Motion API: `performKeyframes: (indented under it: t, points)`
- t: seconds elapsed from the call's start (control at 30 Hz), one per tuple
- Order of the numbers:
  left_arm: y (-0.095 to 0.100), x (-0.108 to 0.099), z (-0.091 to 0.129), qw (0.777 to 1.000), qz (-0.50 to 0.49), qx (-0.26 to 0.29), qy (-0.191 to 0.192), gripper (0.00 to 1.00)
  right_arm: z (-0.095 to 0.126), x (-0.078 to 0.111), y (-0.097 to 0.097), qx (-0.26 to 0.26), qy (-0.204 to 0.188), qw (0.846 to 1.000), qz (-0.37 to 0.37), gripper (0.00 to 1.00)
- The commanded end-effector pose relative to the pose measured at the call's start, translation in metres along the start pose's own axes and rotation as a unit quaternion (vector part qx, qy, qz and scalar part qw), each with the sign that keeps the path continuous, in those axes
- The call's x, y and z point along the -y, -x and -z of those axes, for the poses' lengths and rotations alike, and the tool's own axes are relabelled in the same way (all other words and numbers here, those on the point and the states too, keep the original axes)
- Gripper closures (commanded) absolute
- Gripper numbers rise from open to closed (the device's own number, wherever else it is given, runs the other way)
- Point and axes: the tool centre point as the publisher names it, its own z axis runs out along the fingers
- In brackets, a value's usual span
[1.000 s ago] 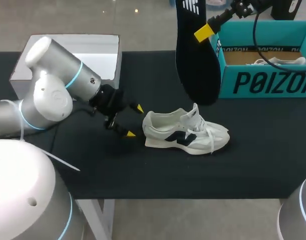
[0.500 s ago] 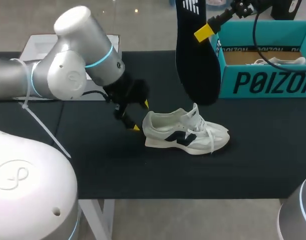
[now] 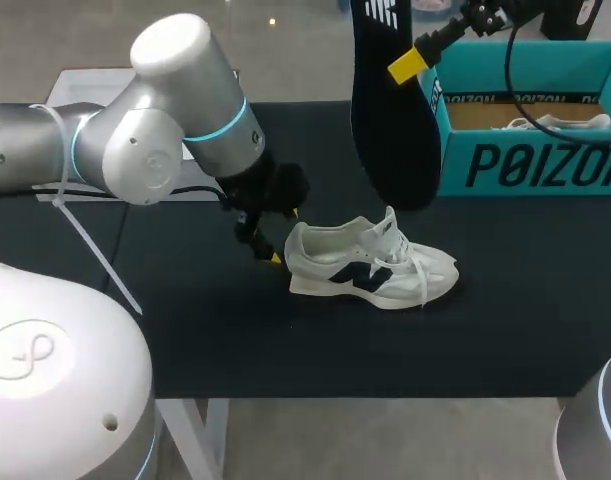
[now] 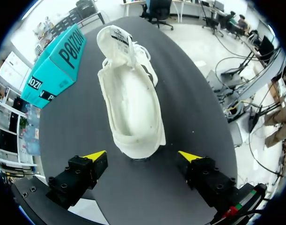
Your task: Take the shoe out of the shoebox, open the shoe tongue, remove and reinsert the insole, then place the shoe into the shoebox
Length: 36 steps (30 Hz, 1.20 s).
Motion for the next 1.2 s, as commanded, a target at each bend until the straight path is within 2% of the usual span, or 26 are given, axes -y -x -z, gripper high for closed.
performKeyframes:
  t: [0.03,0.2,0.3,0.57,0.7,1.2]
  points:
    - [0.0,0.0,0.0,1.0,0.0,0.0,0.002,0.0,0.0,-0.001,0.001,0.0,-0.002,1.0,0.0,1.0]
    - [0.0,0.0,0.0,1.0,0.0,0.0,0.002,0.0,0.0,-0.001,0.001,0.0,-0.002,1.0,0.0,1.0]
    - [0.0,0.0,0.0,1.0,0.0,0.0,0.002,0.0,-0.005,-0.012,-0.013,0.02,0.003,1.0,-0.01,1.0]
    - [0.0,0.0,0.0,1.0,0.0,0.0,0.002,0.0,-0.011,-0.019,-0.052,0.047,0.019,0.998,-0.032,1.0]
    - [0.0,0.0,0.0,1.0,0.0,0.0,0.002,0.0,-0.009,-0.02,-0.064,0.051,0.025,0.998,-0.034,1.0]
    - [0.0,0.0,0.0,1.0,0.0,0.0,0.002,0.0,-0.004,-0.017,-0.064,0.05,0.02,0.997,-0.046,1.0]
